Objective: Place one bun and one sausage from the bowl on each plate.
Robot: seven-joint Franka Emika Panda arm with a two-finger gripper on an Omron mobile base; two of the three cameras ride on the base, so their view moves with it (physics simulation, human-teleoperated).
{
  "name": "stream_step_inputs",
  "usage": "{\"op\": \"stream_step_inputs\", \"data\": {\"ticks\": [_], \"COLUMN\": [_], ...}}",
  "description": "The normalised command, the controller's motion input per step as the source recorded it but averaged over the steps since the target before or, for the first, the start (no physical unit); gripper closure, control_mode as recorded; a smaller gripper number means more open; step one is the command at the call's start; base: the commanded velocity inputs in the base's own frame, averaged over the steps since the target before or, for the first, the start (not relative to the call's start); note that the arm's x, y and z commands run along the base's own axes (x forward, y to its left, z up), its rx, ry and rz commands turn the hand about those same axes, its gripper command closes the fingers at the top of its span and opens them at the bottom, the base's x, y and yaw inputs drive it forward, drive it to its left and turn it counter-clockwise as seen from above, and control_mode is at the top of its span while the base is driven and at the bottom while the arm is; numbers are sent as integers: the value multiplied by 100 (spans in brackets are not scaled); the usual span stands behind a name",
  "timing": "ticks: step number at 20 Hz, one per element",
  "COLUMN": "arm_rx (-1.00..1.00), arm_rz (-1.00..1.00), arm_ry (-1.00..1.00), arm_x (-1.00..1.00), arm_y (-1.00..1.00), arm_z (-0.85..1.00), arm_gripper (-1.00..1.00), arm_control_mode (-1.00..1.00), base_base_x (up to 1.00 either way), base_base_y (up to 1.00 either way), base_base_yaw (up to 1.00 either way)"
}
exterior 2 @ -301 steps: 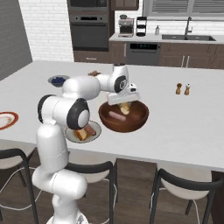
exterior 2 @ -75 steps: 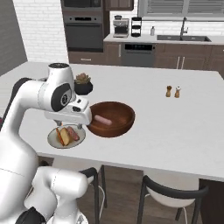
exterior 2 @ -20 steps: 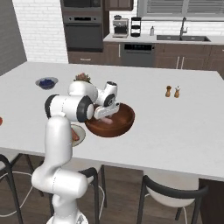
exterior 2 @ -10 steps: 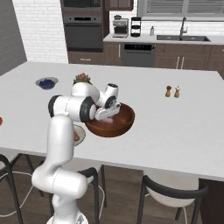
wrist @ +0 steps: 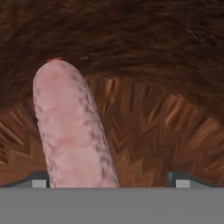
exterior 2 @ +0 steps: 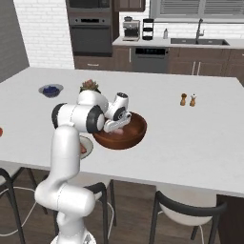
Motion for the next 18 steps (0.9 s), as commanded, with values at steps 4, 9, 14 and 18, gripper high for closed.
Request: {"op": "stream_step_inputs", "data": {"ticks": [4, 9, 14, 18], "arm_rx": [0, 0, 0, 0], "arm_rz": [0, 0, 0, -4], "arm_ry": [0, 0, 0, 1], "arm_x": [0, 0, -14, -53], "arm_y": [0, 0, -4, -4], "arm_z": [0, 0, 6, 83], "arm_gripper": [100, 100, 100, 100], "arm_control_mode": [-100, -100, -100, -100], "base_base_x": [0, 0, 0, 0], "base_base_y": [0, 0, 0, 0], "base_base_yaw": [0, 0, 0, 0]}}
